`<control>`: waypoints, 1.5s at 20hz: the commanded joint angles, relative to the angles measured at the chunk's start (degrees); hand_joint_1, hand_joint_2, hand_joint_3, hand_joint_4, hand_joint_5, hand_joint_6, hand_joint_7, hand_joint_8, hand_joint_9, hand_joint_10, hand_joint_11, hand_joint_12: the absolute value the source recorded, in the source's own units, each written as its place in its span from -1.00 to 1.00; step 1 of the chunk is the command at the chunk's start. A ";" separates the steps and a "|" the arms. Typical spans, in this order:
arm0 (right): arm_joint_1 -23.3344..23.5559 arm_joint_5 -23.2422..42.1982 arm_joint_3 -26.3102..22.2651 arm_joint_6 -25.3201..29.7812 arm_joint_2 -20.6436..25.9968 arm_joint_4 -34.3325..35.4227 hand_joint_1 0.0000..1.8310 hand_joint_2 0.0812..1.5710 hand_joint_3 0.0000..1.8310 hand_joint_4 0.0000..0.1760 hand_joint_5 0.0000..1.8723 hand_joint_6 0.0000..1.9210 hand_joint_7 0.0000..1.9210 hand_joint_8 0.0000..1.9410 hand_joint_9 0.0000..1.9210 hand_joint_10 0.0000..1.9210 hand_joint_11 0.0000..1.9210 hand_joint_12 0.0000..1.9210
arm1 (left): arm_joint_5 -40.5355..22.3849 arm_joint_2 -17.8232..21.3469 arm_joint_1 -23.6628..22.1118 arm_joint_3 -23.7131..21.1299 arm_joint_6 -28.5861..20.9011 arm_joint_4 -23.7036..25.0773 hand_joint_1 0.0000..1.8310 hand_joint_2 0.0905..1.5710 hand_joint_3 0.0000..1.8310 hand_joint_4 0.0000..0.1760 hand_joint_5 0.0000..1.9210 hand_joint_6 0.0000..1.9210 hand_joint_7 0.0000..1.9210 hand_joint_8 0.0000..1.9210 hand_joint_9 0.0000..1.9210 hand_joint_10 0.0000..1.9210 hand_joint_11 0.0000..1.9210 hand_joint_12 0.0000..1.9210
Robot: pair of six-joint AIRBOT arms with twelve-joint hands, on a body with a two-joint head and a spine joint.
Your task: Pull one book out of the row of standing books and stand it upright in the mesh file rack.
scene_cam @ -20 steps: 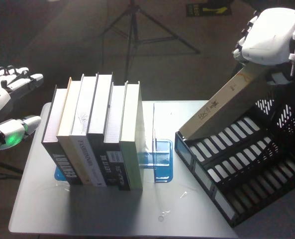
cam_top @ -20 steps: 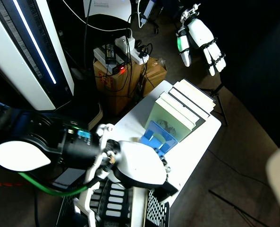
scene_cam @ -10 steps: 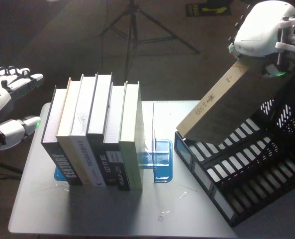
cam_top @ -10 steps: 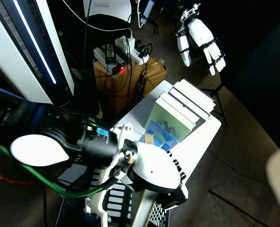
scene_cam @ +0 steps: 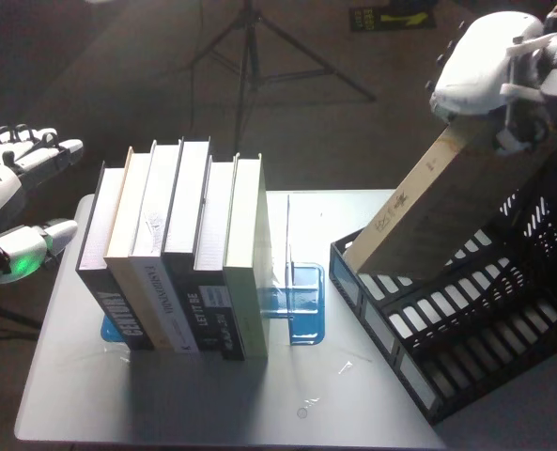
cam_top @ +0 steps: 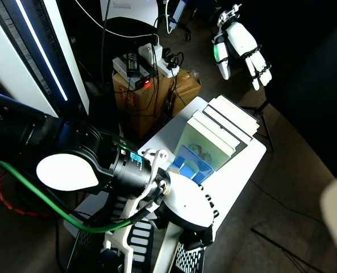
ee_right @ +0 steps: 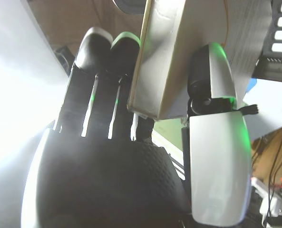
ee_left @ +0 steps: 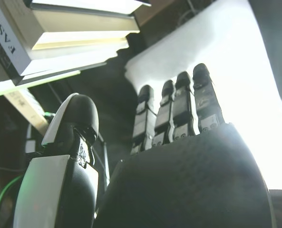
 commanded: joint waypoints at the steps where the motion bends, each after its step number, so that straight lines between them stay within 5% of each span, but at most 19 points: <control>1: 1.19 3.11 0.23 -0.41 -0.29 -1.48 0.46 0.55 -0.99 -1.00 -0.28 0.42 -0.24 0.34 -0.21 0.63 -0.42 0.87 | -6.72 0.50 0.09 0.37 -0.23 -0.55 -0.45 0.78 -1.00 -0.57 -0.86 -1.00 -0.99 -1.00 -1.00 -1.00 -1.00 -1.00; 3: 1.39 2.51 0.45 -0.41 -0.50 -1.69 0.46 0.61 -0.98 -1.00 -0.37 0.57 -0.30 0.41 -0.33 0.74 -0.58 0.99 | -6.71 0.48 0.14 0.39 -0.28 -0.56 -0.43 0.78 -1.00 -0.66 -0.85 -1.00 -0.99 -1.00 -1.00 -1.00 -1.00 -1.00; 9: 1.43 0.39 0.44 -0.41 -0.59 -11.23 0.49 0.46 -1.00 -1.00 -0.08 0.02 -0.17 0.25 -0.08 0.52 -0.23 0.82 | -6.81 0.46 0.53 0.35 -0.44 -0.84 -0.40 0.78 -1.00 -0.75 -0.85 -1.00 -0.99 -1.00 -1.00 -1.00 -1.00 -1.00; 11: 1.58 -1.29 0.46 -0.41 -0.59 -19.06 0.45 0.58 -0.99 -1.00 -0.29 0.33 -0.29 0.45 -0.25 0.72 -0.58 0.97 | -6.88 0.46 0.52 0.36 -0.57 -0.84 -0.38 0.77 -1.00 -0.66 -0.85 -1.00 -0.99 -1.00 -1.00 -1.00 -1.00 -1.00; 12: 1.61 -1.81 0.52 -0.41 -0.51 -19.67 0.48 0.50 -1.00 -1.00 -0.21 0.22 -0.12 0.22 -0.13 0.55 -0.50 0.94 | -6.91 0.46 0.56 0.35 -0.58 -0.84 -0.42 0.77 -1.00 -0.58 -0.86 -1.00 -0.99 -1.00 -1.00 -1.00 -1.00 -1.00; 14: 1.72 -1.96 0.80 -0.41 -0.24 -19.69 0.25 0.58 -1.00 -1.00 -0.20 0.43 -0.28 0.50 -0.52 0.57 -0.98 1.00 | -6.96 0.46 0.68 0.36 -0.73 -0.85 -0.41 0.77 -1.00 -0.65 -0.85 -1.00 -0.98 -1.00 -1.00 -1.00 -1.00 -1.00; 15: 1.92 -1.96 0.96 -0.41 -0.23 -19.69 0.29 0.59 -1.00 -1.00 -0.26 0.35 -0.21 0.59 -0.42 0.77 -0.66 1.00 | -6.97 0.44 0.72 0.36 -0.75 -0.92 -0.43 0.77 -1.00 -0.58 -0.85 -1.00 -0.99 -1.00 -1.00 -1.00 -1.00 -1.00; 17: 2.16 -1.95 1.15 -0.41 -0.46 -19.92 0.27 0.60 -1.00 -1.00 -0.31 0.41 -0.21 0.59 -0.41 0.76 -0.73 1.00 | -6.97 0.41 0.79 0.36 -0.81 -0.94 -0.43 0.77 -1.00 -0.62 -0.85 -1.00 -0.99 -1.00 -1.00 -1.00 -1.00 -1.00; 18: 2.33 -1.75 1.19 -0.41 -0.53 -19.94 0.26 0.50 -1.00 -1.00 -0.11 0.28 -0.50 0.08 -0.94 0.15 -0.99 1.00 | -6.98 0.41 0.77 0.37 -0.84 -0.94 -0.44 0.77 -1.00 -0.66 -0.85 -1.00 -0.99 -1.00 -1.00 -1.00 -1.00 -1.00; 19: 2.37 -1.56 1.24 -0.41 -0.55 -19.94 0.44 0.49 -1.00 -1.00 -0.17 0.30 -0.21 0.12 -0.27 0.46 -0.86 1.00 | -7.01 0.41 0.77 0.38 -0.88 -0.94 -0.46 0.77 -1.00 -0.54 -0.86 -1.00 -1.00 -1.00 -1.00 -1.00 -1.00 -1.00; 20: 2.37 -1.48 1.31 -0.41 -0.59 -19.95 0.48 0.46 -1.00 -1.00 -0.20 0.29 -0.05 0.05 -0.12 0.44 -0.97 0.94 | -7.08 0.41 0.77 0.38 -0.92 -0.94 -0.46 0.78 -1.00 -0.56 -0.86 -1.00 -1.00 -1.00 -1.00 -1.00 -1.00 -1.00; 21: 2.36 -1.70 1.32 -0.41 -0.64 -20.34 0.47 0.52 -1.00 -1.00 -0.29 0.29 -0.15 0.28 -0.17 0.60 -0.43 0.87 | -7.13 0.42 0.76 0.36 -0.97 -0.94 -0.45 0.77 -1.00 -0.60 -0.85 -1.00 -0.99 -1.00 -1.00 -1.00 -1.00 -1.00; 23: 1.57 -2.75 1.65 -0.41 -1.75 -23.19 0.46 0.58 -1.00 -1.00 -0.42 0.42 -0.22 0.42 -0.22 0.64 -0.35 0.71 | -7.29 0.41 0.80 0.37 -1.27 -0.94 -0.47 0.78 -1.00 -0.45 -0.86 -1.00 -1.00 -1.00 -1.00 -1.00 -1.00 -1.00; 24: 1.20 -2.90 2.10 -0.41 -2.30 -23.65 0.41 0.61 -1.00 -1.00 -0.61 -0.07 -0.31 0.54 -0.46 0.28 -0.69 0.80 | -7.29 0.41 0.81 0.36 -1.28 -0.94 -0.47 0.78 -1.00 -0.52 -0.86 -1.00 -1.00 -1.00 -1.00 -1.00 -1.00 -1.00; 25: 0.90 -2.90 2.68 -0.41 -2.83 -23.71 0.33 0.56 -1.00 -1.00 -0.66 -0.45 -0.59 -0.17 -0.65 -0.01 -0.92 0.76 | -7.29 0.41 0.80 0.36 -1.30 -0.91 -0.47 0.78 -1.00 -0.47 -0.87 -1.00 -1.00 -1.00 -1.00 -1.00 -1.00 -1.00; 26: 0.77 -2.90 3.21 -0.41 -3.14 -24.17 0.17 0.54 -1.00 -1.00 -0.81 -0.73 -0.91 -0.68 -0.90 -0.27 -0.98 0.66 | -7.30 0.39 0.79 0.37 -1.38 -0.88 -0.46 0.79 -1.00 -0.43 -0.87 -1.00 -1.00 -1.00 -1.00 -1.00 -1.00 -1.00; 28: 0.61 -3.64 3.60 -0.41 -3.44 -29.72 0.12 0.41 -1.00 -1.00 -0.85 -0.93 -1.00 -0.99 -1.00 -0.96 -1.00 0.45 | -7.30 0.33 0.79 0.41 -1.42 -0.80 -0.48 0.79 -1.00 -0.47 -0.87 -1.00 -1.00 -1.00 -1.00 -1.00 -1.00 -1.00; 29: 0.50 -4.02 3.55 -0.41 -3.45 -32.63 0.11 0.41 -1.00 -1.00 -0.88 -0.98 -0.94 -0.99 -1.00 -0.99 -1.00 -0.71 | -7.30 0.31 0.78 0.44 -1.42 -0.78 -0.45 0.79 -1.00 -0.56 -0.86 -1.00 -0.99 -1.00 -1.00 -1.00 -1.00 -1.00; 30: 0.38 -4.09 3.55 -0.41 -3.44 -33.73 0.08 0.36 -1.00 -1.00 -0.86 -0.98 -0.88 -0.98 -1.00 -1.00 -1.00 -0.94 | -7.33 0.31 0.77 0.46 -1.44 -0.78 -0.45 0.79 -1.00 -0.65 -0.85 -0.99 -0.99 -1.00 -1.00 -1.00 -1.00 -1.00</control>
